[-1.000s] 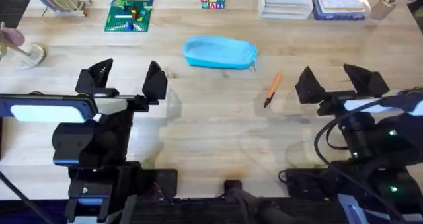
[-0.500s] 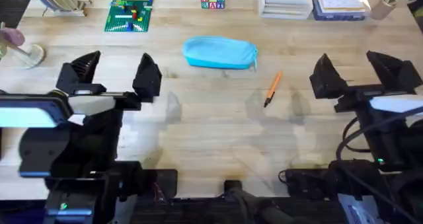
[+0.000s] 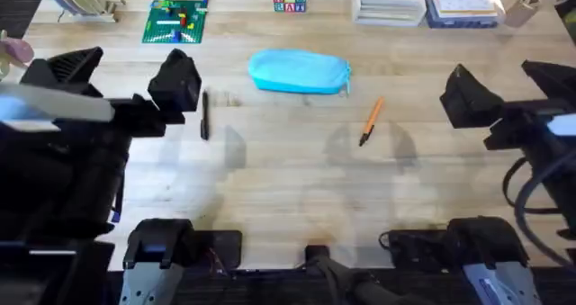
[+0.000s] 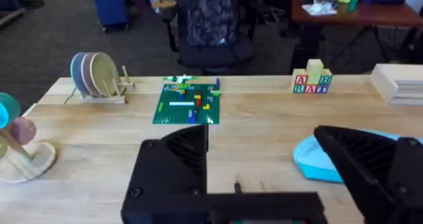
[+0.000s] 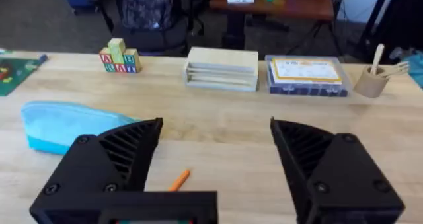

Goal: Unzip the bag, pick up the pens from the table one at a time and place them inside, then zip the bag closed.

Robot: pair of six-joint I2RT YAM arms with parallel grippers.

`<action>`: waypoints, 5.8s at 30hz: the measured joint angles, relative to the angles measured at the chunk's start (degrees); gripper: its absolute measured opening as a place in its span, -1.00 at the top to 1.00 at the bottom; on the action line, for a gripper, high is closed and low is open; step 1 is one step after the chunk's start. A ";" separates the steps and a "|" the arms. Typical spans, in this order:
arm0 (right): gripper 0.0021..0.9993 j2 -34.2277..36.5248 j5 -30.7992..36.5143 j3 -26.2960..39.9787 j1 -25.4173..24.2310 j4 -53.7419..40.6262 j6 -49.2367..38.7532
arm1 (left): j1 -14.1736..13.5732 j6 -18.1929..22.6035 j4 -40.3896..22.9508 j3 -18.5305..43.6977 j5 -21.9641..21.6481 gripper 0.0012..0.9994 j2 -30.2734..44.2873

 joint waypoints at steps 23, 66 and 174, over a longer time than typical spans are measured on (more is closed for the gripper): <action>-1.00 34.16 -0.20 26.51 0.00 -19.86 -0.02 | 0.00 0.01 -17.46 22.85 1.54 -0.99 34.00; -1.00 51.60 -0.35 38.96 0.00 -30.85 0.00 | 0.00 0.00 -25.62 33.34 2.60 -0.99 49.42; -1.00 51.60 -0.35 38.98 0.00 -30.79 -0.01 | 6.70 72.18 -19.96 50.44 75.10 -0.99 107.82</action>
